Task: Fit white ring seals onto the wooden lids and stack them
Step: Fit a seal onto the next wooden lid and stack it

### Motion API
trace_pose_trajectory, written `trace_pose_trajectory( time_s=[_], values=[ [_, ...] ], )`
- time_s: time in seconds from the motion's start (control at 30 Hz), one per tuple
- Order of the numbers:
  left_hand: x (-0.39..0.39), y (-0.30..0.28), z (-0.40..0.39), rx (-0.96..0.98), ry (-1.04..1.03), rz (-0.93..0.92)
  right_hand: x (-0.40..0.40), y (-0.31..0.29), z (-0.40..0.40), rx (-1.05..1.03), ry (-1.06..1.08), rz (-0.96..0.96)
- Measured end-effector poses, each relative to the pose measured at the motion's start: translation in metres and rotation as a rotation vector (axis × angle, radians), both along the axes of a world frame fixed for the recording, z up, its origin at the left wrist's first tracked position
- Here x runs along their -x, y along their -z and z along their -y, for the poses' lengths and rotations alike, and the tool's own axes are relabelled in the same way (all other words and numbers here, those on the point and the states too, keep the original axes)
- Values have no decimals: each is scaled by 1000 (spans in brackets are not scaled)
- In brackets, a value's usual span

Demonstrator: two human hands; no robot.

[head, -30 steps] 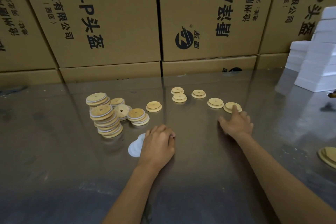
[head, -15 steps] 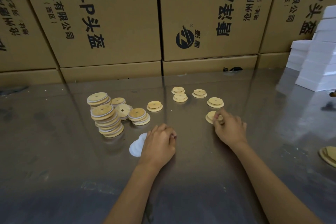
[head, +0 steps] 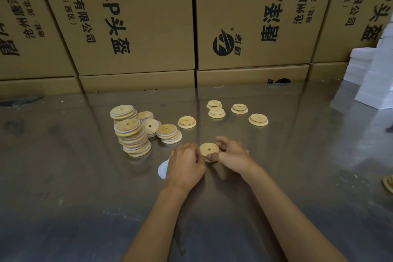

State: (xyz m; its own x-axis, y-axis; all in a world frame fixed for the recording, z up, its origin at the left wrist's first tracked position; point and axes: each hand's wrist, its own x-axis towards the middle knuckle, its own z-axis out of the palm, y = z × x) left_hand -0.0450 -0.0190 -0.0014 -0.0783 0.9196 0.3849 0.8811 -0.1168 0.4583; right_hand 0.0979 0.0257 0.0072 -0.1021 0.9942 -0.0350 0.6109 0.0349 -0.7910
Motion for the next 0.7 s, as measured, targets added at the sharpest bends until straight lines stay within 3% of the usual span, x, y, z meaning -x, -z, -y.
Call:
trace_pose_trajectory(
  time_s=[0.13,0.3,0.5,0.7],
  values=[
    [6,-4,-2,-14,-36,16,-7,2,2,16,-34,-75],
    [40,-12,-6,42,-290,318,-6,1,11,-4,-61,-190],
    [48,-12,-5,199,-254,204,2,1,20,-133,-81,-352],
    [48,-11,-8,97,-163,390,1,-1,16,6,8,-423]
  ],
)
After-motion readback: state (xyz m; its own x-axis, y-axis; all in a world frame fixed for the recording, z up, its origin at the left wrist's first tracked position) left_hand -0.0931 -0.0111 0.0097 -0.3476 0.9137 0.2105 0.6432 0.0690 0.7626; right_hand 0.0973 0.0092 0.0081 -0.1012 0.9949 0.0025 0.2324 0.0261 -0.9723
